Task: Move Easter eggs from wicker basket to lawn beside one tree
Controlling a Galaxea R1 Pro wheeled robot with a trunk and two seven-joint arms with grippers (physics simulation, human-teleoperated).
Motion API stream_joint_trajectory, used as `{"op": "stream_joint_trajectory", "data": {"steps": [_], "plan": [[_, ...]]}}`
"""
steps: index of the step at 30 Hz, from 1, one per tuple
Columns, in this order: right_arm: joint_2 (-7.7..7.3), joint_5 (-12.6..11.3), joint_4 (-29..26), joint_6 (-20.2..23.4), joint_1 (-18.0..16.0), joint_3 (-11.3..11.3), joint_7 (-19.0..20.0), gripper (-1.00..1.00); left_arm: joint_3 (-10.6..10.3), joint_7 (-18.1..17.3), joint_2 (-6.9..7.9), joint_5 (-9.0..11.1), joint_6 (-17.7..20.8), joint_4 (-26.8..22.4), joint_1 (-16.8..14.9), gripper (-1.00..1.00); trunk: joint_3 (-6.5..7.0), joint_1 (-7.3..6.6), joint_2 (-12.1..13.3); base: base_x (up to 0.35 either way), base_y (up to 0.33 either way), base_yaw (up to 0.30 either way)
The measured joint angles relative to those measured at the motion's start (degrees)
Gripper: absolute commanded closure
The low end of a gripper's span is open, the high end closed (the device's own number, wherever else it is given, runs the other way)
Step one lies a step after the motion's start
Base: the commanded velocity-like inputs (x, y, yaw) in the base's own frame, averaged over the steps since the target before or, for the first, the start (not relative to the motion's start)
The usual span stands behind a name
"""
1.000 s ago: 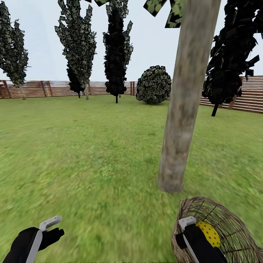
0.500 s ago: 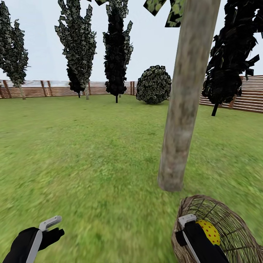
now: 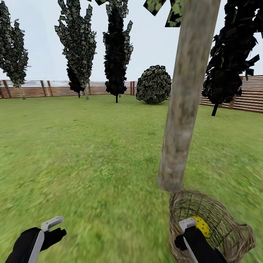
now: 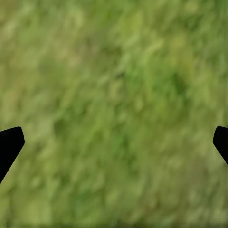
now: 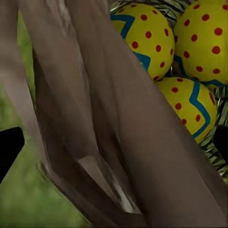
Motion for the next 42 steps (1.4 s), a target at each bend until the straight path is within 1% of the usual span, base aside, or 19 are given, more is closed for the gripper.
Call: {"op": "stream_joint_trajectory", "data": {"steps": [4,8,9,11,36,42], "plan": [[0.0,-0.09,0.25,0.0,0.0,0.0,0.01,-1.0,-0.04,-0.01,-0.03,0.0,0.0,0.29,0.0,-1.0,0.0,0.0,0.0,0.0,0.0,0.0],[0.0,-0.08,0.33,0.0,0.0,0.0,0.01,-1.0,-0.09,0.0,-0.1,0.01,0.08,0.37,0.0,-1.0,0.71,-0.87,1.59,0.0,0.0,0.0],[0.0,-0.08,0.33,0.0,0.0,0.0,0.01,-1.0,-0.09,0.03,-0.46,0.01,0.08,0.36,0.0,-1.0,0.89,-1.09,1.99,0.0,0.0,0.0],[0.0,-0.08,0.33,0.0,0.0,0.0,0.01,-1.0,-0.09,0.07,-0.68,-0.08,0.09,0.38,0.0,-1.0,1.25,-1.53,2.79,0.0,0.0,0.0],[0.0,-0.17,0.33,0.0,0.0,0.05,0.01,-1.0,-0.09,0.16,-0.82,-0.1,0.09,0.44,0.0,-1.0,5.74,-7.02,12.82,0.0,0.0,0.0],[0.0,-0.16,0.34,0.0,0.0,0.01,0.01,-1.0,-0.24,0.22,-1.01,-0.09,0.01,1.83,0.0,-1.0,6.82,-8.34,15.23,0.0,0.0,0.0]]}}
